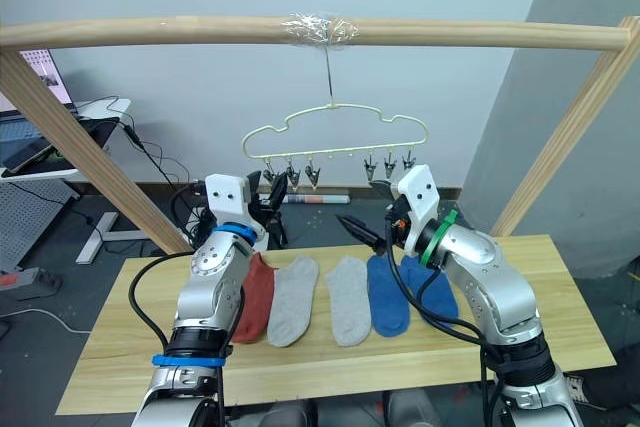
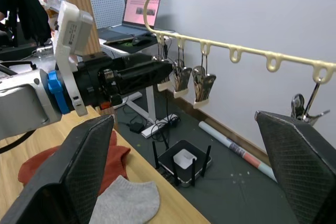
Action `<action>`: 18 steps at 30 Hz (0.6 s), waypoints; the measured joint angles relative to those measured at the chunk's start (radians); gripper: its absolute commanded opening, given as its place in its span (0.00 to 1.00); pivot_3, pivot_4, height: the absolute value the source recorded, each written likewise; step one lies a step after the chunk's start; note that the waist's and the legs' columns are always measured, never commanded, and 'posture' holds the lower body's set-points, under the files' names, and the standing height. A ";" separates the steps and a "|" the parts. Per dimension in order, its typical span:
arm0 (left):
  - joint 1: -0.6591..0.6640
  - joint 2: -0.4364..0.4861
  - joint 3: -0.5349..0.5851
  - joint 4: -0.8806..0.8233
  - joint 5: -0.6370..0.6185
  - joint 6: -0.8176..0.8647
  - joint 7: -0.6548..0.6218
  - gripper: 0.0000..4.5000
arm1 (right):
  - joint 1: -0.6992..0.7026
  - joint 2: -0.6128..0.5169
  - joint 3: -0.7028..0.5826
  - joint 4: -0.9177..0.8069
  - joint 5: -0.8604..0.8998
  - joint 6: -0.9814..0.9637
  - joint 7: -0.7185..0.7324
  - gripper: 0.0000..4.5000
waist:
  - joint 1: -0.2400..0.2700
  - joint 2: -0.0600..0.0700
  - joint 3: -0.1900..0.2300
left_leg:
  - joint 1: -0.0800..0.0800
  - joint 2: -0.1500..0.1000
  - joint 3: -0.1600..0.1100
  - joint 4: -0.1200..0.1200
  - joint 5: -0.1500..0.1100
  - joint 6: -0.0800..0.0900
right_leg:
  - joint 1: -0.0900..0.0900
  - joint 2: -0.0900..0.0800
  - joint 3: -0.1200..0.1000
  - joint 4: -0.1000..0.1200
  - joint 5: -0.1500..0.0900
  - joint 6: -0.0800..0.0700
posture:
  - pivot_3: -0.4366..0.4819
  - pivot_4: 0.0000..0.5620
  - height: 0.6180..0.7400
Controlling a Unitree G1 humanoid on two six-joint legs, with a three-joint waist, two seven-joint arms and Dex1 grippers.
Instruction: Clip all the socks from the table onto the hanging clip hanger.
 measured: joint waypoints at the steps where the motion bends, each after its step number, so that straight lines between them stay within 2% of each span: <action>1: 0.000 0.000 0.001 0.002 0.000 -0.002 0.000 0.61 | 0.000 0.000 0.000 -0.005 0.000 0.006 -0.002 1.00 | 0.000 0.000 0.001 | 0.000 0.000 0.000 0.000 0.000 0.000 | 0.000 0.000 0.000 0.000 0.000 0.000 | 0.31 0.25 1.00; 18: -0.044 0.009 0.004 0.062 0.002 -0.028 -0.001 0.61 | -0.010 0.008 -0.005 -0.027 0.012 0.032 -0.021 1.00 | -0.006 -0.001 0.016 | -0.002 0.000 0.000 0.000 0.000 0.000 | -0.002 0.000 0.000 0.000 0.000 0.000 | 0.31 0.25 1.00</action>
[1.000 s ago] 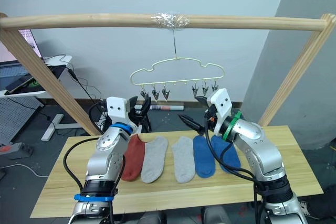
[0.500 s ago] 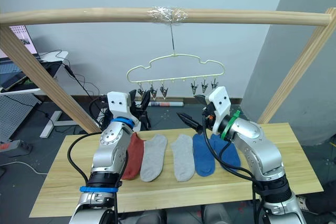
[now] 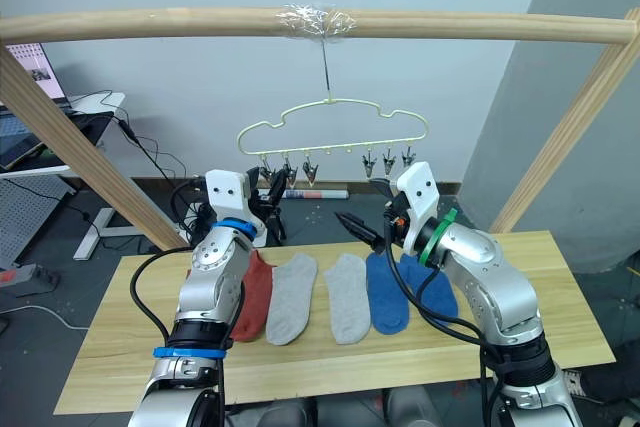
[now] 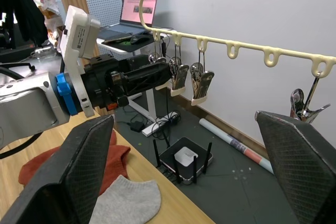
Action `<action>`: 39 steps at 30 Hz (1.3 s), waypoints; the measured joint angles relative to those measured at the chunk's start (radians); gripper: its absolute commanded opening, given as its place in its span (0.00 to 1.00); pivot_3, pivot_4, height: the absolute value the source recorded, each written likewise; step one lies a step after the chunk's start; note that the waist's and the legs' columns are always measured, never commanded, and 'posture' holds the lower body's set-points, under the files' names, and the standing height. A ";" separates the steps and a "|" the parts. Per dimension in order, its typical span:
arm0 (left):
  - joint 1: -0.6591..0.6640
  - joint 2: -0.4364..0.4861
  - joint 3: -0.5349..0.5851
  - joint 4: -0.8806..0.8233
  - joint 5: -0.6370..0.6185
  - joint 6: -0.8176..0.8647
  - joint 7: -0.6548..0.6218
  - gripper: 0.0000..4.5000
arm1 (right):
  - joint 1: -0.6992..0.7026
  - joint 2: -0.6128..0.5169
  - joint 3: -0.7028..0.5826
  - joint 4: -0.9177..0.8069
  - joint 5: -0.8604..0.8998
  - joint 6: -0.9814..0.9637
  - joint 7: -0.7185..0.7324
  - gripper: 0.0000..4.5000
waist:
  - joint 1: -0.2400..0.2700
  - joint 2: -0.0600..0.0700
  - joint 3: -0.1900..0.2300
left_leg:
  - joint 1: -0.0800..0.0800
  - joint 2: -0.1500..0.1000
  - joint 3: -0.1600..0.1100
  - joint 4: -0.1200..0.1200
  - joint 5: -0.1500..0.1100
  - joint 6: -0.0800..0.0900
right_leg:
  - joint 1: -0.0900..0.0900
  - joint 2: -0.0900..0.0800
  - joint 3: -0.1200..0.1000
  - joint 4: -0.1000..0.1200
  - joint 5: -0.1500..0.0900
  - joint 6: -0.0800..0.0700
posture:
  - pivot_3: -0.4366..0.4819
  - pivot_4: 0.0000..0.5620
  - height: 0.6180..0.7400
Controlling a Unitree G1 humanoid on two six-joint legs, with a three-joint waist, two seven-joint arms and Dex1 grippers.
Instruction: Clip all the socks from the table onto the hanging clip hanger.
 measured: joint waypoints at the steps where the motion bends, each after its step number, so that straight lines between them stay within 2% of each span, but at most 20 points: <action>1: -0.002 0.000 0.000 0.000 0.000 -0.001 0.000 0.61 | -0.001 0.002 0.000 0.000 0.000 0.000 -0.001 1.00 | 0.000 0.000 0.000 | 0.000 0.000 0.000 0.000 0.000 0.000 | 0.000 0.000 0.000 0.000 0.000 0.000 | 0.31 0.25 1.00; 13: -0.028 0.000 0.001 0.001 -0.001 -0.019 -0.002 0.61 | -0.010 0.014 0.000 0.000 0.000 0.000 -0.012 1.00 | -0.003 0.000 0.000 | 0.000 0.000 0.000 0.000 0.000 0.000 | 0.000 0.000 0.000 0.000 0.000 0.000 | 0.31 0.25 1.00; 16: -0.028 0.000 0.001 0.001 -0.004 -0.022 -0.012 0.48 | -0.011 0.015 0.000 0.000 0.000 0.000 -0.012 1.00 | -0.003 0.000 0.000 | 0.000 0.000 0.000 0.000 0.000 0.000 | 0.000 0.000 0.000 0.000 0.000 0.000 | 0.31 0.24 1.00; 20: -0.028 0.000 0.001 0.001 -0.010 -0.022 -0.023 0.20 | -0.013 0.017 0.000 0.000 0.000 0.000 -0.013 1.00 | -0.004 0.000 0.000 | 0.000 0.000 0.000 0.000 0.000 0.000 | 0.000 0.000 0.000 0.000 0.000 0.000 | 0.31 0.23 1.00; 25: -0.028 0.000 0.000 0.000 -0.011 -0.022 -0.026 0.01 | -0.013 0.021 0.000 0.000 0.000 0.004 -0.026 1.00 | -0.004 0.000 0.000 | 0.000 0.000 0.000 0.000 0.000 0.000 | 0.000 0.000 0.000 0.000 0.000 0.000 | 0.33 0.21 1.00; 27: -0.028 0.000 -0.001 -0.002 -0.011 -0.021 -0.026 0.00 | 0.003 0.016 0.002 -0.004 -0.005 0.012 -0.038 1.00 | -0.004 0.000 0.000 | 0.000 0.000 0.000 0.000 0.000 0.000 | 0.000 0.000 0.000 0.000 0.000 0.000 | 0.33 0.21 1.00; 31: -0.026 0.018 -0.005 -0.027 -0.009 0.016 -0.040 0.00 | 0.135 -0.026 0.023 0.026 -0.087 0.023 -0.100 1.00 | 0.000 -0.001 0.000 | -0.001 0.000 0.000 0.000 0.000 0.000 | 0.000 0.000 0.000 0.000 0.000 0.000 | 0.36 0.19 1.00; 35: 0.010 0.047 -0.011 -0.095 -0.011 0.075 -0.064 0.00 | 0.192 -0.019 -0.007 0.195 -0.180 0.016 -0.218 1.00 | -0.001 0.000 0.000 | 0.000 0.000 0.001 0.000 0.000 0.000 | -0.001 0.000 0.001 0.002 0.000 0.000 | 0.37 0.18 1.00; 39: 0.065 0.061 -0.013 -0.162 -0.017 0.112 -0.088 0.00 | 0.192 -0.043 -0.017 0.359 -0.264 -0.044 -0.258 1.00 | -0.001 0.000 -0.001 | 0.001 0.000 0.001 0.000 0.000 0.000 | 0.000 0.000 0.001 0.002 0.001 0.000 | 0.38 0.17 1.00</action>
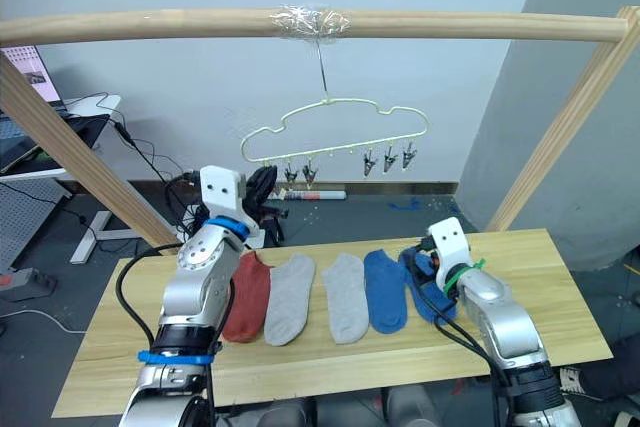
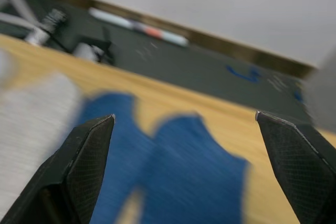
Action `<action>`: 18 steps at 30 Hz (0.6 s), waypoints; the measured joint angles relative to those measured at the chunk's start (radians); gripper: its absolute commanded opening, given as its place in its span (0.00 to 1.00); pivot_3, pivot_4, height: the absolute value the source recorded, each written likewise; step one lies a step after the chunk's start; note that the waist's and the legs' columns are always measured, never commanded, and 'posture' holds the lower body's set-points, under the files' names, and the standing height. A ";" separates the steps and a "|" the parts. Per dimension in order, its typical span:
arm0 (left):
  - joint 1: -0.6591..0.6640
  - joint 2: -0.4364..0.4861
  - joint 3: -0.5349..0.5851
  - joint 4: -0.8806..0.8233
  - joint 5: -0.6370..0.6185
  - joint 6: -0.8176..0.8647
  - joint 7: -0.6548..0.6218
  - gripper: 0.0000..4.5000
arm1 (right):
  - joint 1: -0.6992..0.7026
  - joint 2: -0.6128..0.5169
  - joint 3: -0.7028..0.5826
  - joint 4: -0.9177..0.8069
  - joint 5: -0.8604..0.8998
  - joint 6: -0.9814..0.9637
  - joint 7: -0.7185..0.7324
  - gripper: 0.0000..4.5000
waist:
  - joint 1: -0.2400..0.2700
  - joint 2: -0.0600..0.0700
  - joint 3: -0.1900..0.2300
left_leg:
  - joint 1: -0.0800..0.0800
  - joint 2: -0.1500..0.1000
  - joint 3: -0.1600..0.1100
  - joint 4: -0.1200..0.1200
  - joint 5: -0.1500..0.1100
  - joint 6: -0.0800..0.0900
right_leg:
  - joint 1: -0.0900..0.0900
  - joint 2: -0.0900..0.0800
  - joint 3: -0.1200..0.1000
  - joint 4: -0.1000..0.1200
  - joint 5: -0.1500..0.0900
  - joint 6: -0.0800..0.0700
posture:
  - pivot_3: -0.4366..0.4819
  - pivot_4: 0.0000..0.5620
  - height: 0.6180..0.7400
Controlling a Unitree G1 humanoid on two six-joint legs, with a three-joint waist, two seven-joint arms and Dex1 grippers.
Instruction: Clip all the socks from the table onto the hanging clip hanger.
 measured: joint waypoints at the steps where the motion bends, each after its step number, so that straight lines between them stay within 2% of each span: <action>1: 0.007 0.002 0.001 -0.012 -0.001 0.007 -0.001 0.00 | -0.002 0.000 0.001 0.049 -0.013 -0.014 -0.002 1.00 | 0.000 0.000 0.000 | 0.000 0.000 0.000 0.000 0.000 0.000 | 0.000 0.000 0.000 0.000 0.000 0.000 | 0.38 0.17 1.00; 13: 0.016 -0.006 0.011 -0.064 -0.048 0.091 0.002 0.00 | -0.189 0.072 -0.010 0.486 -0.055 -0.153 0.010 1.00 | -0.005 0.000 0.000 | 0.000 0.000 0.000 0.002 0.000 0.000 | 0.002 0.000 0.000 -0.001 0.002 0.001 | 0.40 0.18 1.00; 18: 0.023 -0.006 0.011 -0.077 -0.049 0.102 0.002 0.00 | -0.200 0.096 -0.018 0.581 -0.058 -0.176 0.033 1.00 | -0.005 0.000 0.000 | 0.001 0.000 0.000 0.001 0.000 0.000 | 0.002 0.000 0.001 0.000 0.002 0.001 | 0.43 0.18 1.00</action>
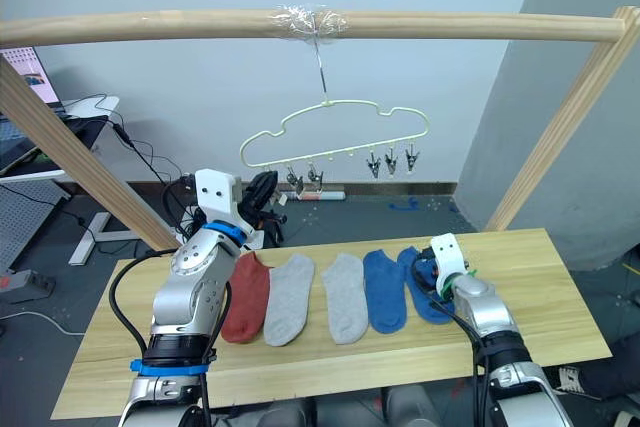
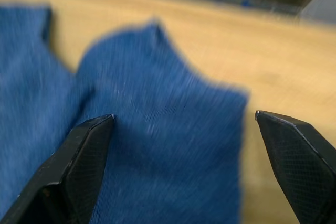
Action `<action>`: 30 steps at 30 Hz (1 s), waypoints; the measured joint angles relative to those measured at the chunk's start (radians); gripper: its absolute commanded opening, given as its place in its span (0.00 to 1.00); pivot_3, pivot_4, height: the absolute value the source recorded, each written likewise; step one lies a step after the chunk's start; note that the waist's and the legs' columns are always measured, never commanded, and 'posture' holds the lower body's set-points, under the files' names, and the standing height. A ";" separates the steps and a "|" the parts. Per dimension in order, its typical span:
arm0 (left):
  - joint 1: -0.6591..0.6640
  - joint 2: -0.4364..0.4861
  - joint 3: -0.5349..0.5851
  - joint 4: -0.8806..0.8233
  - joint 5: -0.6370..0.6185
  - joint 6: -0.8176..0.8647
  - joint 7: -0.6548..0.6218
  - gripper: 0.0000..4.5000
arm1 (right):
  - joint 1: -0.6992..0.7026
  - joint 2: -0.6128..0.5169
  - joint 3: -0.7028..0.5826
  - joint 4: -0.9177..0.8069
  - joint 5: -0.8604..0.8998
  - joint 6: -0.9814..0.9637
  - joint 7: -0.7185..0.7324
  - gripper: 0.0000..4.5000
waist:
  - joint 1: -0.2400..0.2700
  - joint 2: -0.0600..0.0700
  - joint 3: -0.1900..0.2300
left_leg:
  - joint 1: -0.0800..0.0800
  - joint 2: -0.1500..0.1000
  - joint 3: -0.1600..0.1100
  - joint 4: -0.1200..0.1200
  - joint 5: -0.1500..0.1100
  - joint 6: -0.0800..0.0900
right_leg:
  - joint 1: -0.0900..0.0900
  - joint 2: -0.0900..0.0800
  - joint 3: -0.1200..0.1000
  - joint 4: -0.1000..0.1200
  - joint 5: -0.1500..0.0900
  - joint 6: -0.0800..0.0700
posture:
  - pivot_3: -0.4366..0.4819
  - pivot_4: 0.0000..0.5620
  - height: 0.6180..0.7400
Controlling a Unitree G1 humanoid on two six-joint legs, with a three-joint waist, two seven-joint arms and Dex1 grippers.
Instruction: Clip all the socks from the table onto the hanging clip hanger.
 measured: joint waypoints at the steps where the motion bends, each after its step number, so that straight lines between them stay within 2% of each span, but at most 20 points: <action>1: 0.002 0.000 0.000 -0.004 0.000 0.005 0.000 0.00 | -0.004 0.001 -0.005 0.007 0.002 0.000 0.004 1.00 | 0.000 0.000 0.000 | 0.000 0.000 0.000 0.000 0.000 0.000 | 0.000 0.000 0.000 0.000 0.000 0.001 | 0.43 0.18 1.00; 3: 0.009 0.001 0.001 -0.013 -0.001 0.009 0.000 0.00 | -0.004 0.004 -0.012 0.012 0.003 0.000 0.009 1.00 | 0.001 0.000 0.000 | 0.001 0.000 0.000 0.001 0.000 0.000 | 0.002 0.000 0.000 0.000 0.000 0.001 | 0.43 0.18 1.00; 6: 0.016 0.002 0.001 -0.025 -0.001 0.014 0.000 0.00 | -0.002 0.009 -0.018 0.015 0.003 -0.001 0.015 0.86 | 0.001 0.000 0.000 | 0.004 0.000 0.000 0.001 0.000 0.000 | 0.004 0.000 0.000 0.000 0.000 0.001 | 0.43 0.18 1.00; 17: 0.015 0.003 0.001 -0.033 -0.003 0.033 0.003 0.00 | 0.038 0.016 -0.063 -0.008 0.017 -0.006 0.016 0.01 | 0.008 -0.001 -0.002 | 0.005 0.000 0.000 0.001 0.000 0.000 | 0.006 0.000 0.000 0.000 0.000 0.001 | 0.41 0.18 1.00; 22: 0.008 0.002 0.004 -0.032 -0.022 0.052 0.003 0.00 | 0.117 -0.009 -0.071 -0.114 0.024 0.031 0.024 0.01 | 0.013 -0.001 -0.004 | 0.005 0.000 0.000 0.001 0.000 0.000 | 0.006 0.000 0.000 0.000 0.000 0.001 | 0.41 0.19 1.00; 24: 0.001 -0.003 0.026 -0.033 -0.069 0.092 -0.003 0.00 | 0.166 -0.025 -0.070 -0.200 0.030 0.069 0.047 0.01 | 0.013 0.000 -0.004 | 0.005 0.000 0.000 0.001 0.000 0.000 | 0.005 0.000 0.000 0.000 0.000 0.001 | 0.41 0.19 1.00; 27: -0.023 -0.014 0.121 -0.043 -0.266 0.262 -0.016 0.00 | 0.247 -0.066 -0.061 -0.433 0.099 0.192 0.126 0.01 | 0.006 0.001 -0.003 | 0.004 0.000 0.000 0.001 0.000 0.000 | 0.005 0.000 0.000 0.000 0.000 0.001 | 0.41 0.19 1.00; 30: -0.041 -0.012 0.209 -0.044 -0.482 0.461 -0.023 0.00 | 0.245 -0.087 -0.072 -0.659 0.186 0.346 0.163 0.01 | -0.005 0.000 -0.004 | 0.005 0.000 -0.001 0.002 0.000 0.000 | 0.005 0.001 -0.001 0.001 0.000 0.001 | 0.40 0.19 1.00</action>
